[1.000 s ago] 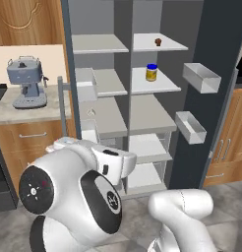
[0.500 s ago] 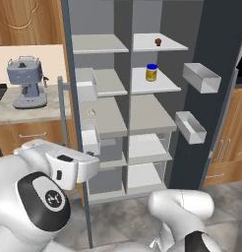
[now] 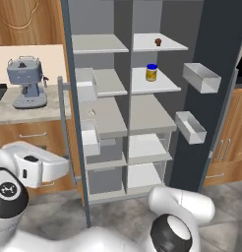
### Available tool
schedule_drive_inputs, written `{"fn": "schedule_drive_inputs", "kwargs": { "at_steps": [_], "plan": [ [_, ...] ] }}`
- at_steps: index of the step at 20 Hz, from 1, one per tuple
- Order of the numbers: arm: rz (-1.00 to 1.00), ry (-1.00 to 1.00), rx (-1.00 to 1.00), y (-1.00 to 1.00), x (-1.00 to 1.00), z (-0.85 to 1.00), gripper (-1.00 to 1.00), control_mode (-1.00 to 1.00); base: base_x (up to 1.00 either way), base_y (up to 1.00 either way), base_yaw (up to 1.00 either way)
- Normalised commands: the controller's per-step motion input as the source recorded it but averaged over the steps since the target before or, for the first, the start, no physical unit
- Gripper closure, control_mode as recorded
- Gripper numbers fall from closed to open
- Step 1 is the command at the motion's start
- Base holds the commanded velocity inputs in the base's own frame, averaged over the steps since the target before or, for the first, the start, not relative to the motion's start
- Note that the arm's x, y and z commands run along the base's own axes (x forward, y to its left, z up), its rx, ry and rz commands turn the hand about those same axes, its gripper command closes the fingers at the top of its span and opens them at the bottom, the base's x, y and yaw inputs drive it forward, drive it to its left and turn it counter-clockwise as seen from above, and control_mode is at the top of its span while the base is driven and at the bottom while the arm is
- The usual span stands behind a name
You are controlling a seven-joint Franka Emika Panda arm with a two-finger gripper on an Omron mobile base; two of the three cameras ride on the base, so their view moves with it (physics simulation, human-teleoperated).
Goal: Pick up the frozen chicken drumstick from the freezer, place it on any shelf in the fridge, and close the fridge and freezer doors when done.
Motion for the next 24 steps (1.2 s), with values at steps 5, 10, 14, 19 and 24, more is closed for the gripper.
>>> {"fn": "schedule_drive_inputs", "kwargs": {
  "at_steps": [5, 10, 14, 19, 24],
  "plan": [
    [0.00, 0.00, -0.02, -0.02, 0.95, -0.43, -1.00, -1.00, 0.00, 0.00, 0.00],
    [0.00, 0.00, -0.05, -0.21, 0.69, -0.40, -1.00, -1.00, 0.00, 0.00, 0.00],
    [0.01, 0.00, -0.03, -0.27, 0.49, -0.32, -1.00, -1.00, 0.00, 0.00, 0.00],
    [0.00, 0.00, -0.02, -0.11, 0.61, -0.29, -1.00, -1.00, 0.00, 0.00, 0.00],
    [-0.08, 0.00, -0.02, 0.03, 0.56, -0.24, -1.00, -1.00, 0.00, 0.00, 0.00]
  ]
}}
